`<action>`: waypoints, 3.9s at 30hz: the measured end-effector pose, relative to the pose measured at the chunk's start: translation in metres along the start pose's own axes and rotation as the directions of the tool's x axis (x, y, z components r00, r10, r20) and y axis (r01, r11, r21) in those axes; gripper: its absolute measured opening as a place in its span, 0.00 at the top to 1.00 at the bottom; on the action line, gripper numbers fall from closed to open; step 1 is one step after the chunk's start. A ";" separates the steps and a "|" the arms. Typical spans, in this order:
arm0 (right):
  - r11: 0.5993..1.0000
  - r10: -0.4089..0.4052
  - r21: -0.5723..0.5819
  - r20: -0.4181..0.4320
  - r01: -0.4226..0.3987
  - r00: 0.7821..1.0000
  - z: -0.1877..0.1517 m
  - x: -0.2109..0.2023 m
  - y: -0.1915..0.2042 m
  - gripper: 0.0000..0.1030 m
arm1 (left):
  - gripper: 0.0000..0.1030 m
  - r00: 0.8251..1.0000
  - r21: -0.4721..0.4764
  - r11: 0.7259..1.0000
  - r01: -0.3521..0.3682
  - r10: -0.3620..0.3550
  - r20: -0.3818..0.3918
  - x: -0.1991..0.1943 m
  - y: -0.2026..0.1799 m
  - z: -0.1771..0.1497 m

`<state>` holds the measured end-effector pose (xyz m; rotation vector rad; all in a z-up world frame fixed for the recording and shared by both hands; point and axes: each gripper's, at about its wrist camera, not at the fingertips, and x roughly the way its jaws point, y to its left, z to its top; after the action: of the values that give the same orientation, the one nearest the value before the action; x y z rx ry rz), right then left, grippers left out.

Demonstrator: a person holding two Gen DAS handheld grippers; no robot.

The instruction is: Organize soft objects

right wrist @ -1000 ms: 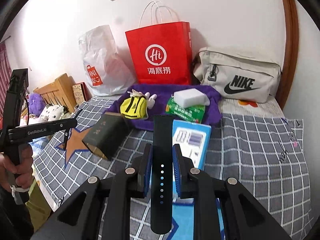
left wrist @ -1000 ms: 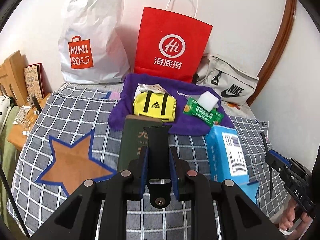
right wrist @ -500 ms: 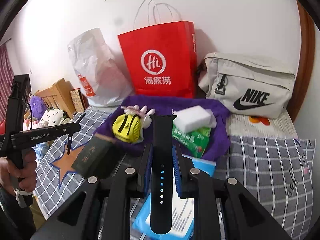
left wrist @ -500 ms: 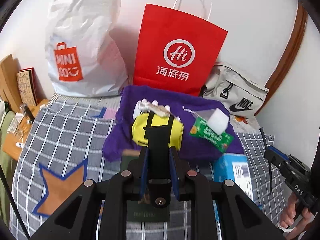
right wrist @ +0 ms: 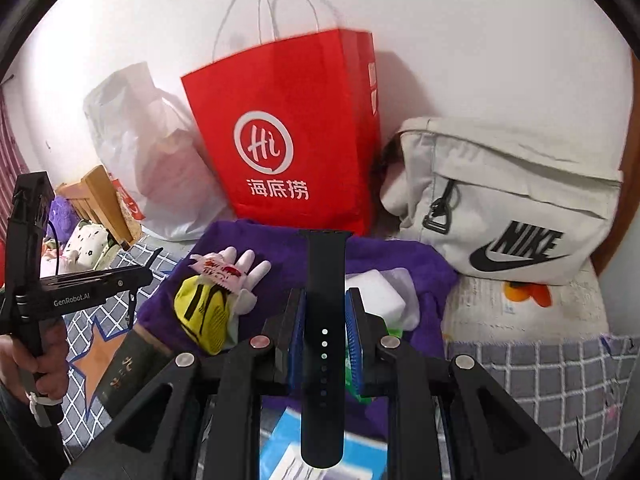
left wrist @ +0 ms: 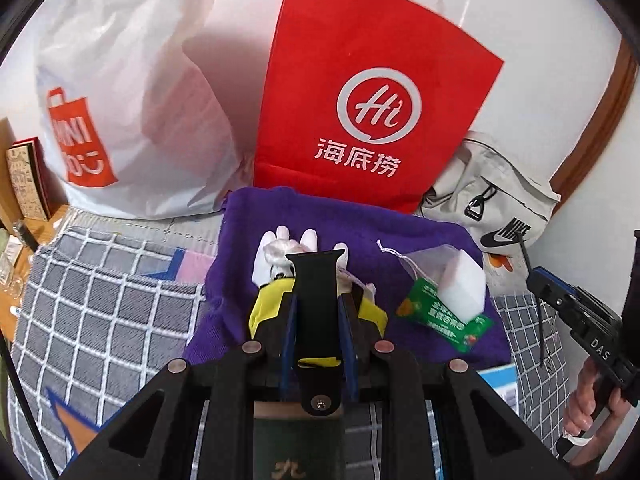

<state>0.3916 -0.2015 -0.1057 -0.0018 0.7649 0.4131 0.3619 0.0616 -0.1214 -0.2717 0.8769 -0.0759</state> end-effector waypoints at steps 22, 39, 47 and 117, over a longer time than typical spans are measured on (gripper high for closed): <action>0.993 0.071 0.102 -0.158 -0.055 0.985 -0.005 0.077 -0.037 0.80 | 0.80 0.991 -0.052 0.998 0.031 -0.038 -0.129 0.074 0.013 0.012; 0.996 0.044 0.080 -0.138 -0.033 0.989 -0.004 0.057 -0.032 0.62 | 0.54 0.995 -0.030 0.999 0.012 -0.015 -0.098 0.045 0.013 0.014; 0.996 0.008 0.091 -0.093 0.001 0.996 -0.018 0.002 -0.010 0.45 | 0.42 0.996 0.000 1.000 -0.006 0.006 -0.086 0.006 0.001 -0.005; 0.979 -0.187 0.108 0.153 0.172 0.970 -0.183 -0.294 0.120 0.05 | 0.14 0.976 0.099 0.983 -0.156 0.137 0.169 -0.262 -0.067 -0.206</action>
<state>0.0351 -0.2254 -0.0228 0.0501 0.6160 0.2013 0.0390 0.0016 -0.0326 -0.1055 0.7260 0.0341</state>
